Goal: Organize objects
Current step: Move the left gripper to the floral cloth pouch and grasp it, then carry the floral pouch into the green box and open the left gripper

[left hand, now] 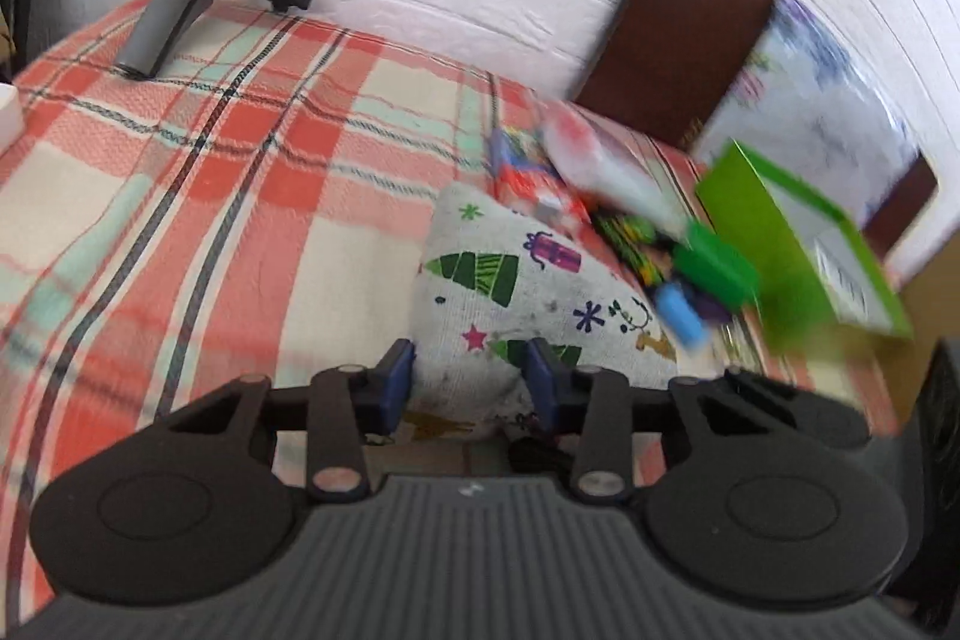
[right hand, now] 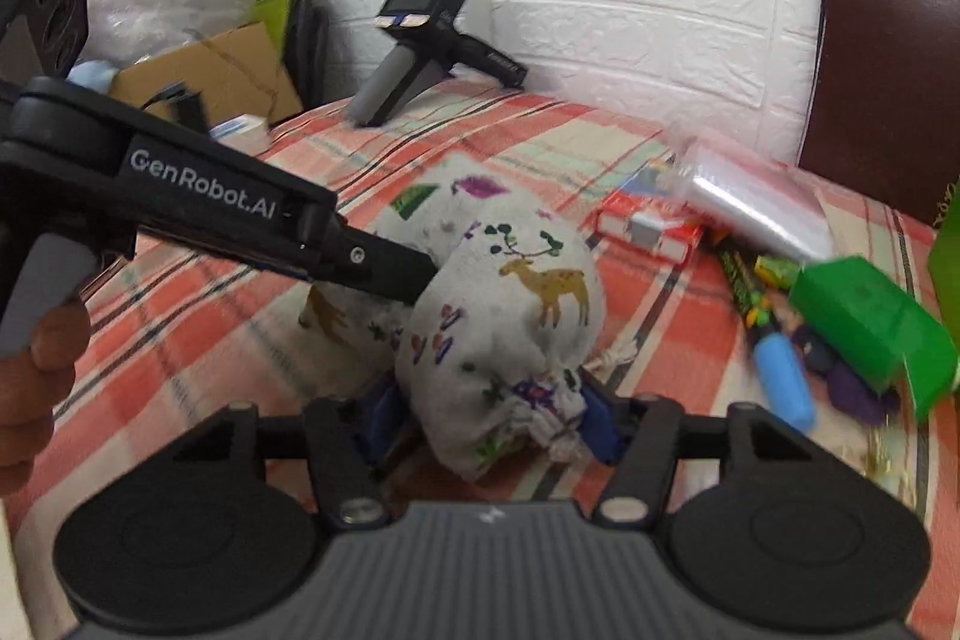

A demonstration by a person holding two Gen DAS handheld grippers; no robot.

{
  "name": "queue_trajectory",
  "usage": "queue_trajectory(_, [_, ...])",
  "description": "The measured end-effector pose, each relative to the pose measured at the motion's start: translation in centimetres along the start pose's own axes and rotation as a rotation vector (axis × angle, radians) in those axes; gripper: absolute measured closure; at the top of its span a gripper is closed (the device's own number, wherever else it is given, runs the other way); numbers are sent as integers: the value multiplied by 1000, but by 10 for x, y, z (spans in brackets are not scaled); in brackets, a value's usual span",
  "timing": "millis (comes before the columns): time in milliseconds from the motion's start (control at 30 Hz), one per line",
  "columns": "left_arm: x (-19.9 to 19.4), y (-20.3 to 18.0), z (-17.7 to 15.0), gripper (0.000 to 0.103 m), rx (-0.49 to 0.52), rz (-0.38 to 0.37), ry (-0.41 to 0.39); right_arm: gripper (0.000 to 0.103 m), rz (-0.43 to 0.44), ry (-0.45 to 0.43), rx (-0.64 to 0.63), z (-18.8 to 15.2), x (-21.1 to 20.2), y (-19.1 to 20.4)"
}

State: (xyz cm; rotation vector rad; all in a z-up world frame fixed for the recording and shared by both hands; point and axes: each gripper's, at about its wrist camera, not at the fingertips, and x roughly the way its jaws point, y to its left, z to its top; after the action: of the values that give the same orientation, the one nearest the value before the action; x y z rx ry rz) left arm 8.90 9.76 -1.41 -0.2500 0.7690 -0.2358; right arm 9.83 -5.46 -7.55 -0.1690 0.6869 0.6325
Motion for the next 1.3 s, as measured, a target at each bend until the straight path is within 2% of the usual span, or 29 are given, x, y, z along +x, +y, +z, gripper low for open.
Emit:
queue_trajectory(167, [-36, -21, -41, 60, 67, -38, 52, 46, 72, 21, 15, -31, -40, 8])
queue_trajectory(300, [-35, -48, -59, 60, 127, -76, 98, 46, 82, 14, 70, -54, -75, -4])
queue_trajectory(433, [-21, -86, -62, 60, 217, -112, 127, 47, 15, 9, 108, -72, -101, -18])
queue_trajectory(667, [17, -163, -57, 61, 350, -227, 182, 45, -175, -40, 226, -101, -148, -62])
queue_trajectory(733, [30, -186, -58, 60, 374, -263, 197, 44, -234, -50, 276, -109, -160, -80])
queue_trajectory(833, [45, -220, -63, 58, 429, -292, 203, 35, -328, -56, 341, -122, -174, -104])
queue_trajectory(933, [54, -246, -64, 53, 477, -304, 183, 19, -431, -77, 379, -133, -185, -122])
queue_trajectory(1033, [58, -259, -63, 41, 474, -293, 176, 14, -507, -103, 399, -138, -197, -130])
queue_trajectory(1200, [45, -246, -57, 24, 451, -299, 156, 14, -522, -133, 326, -139, -206, -115])
queue_trajectory(1300, [33, -234, -47, 17, 449, -320, 113, 14, -471, -141, 291, -137, -206, -107])
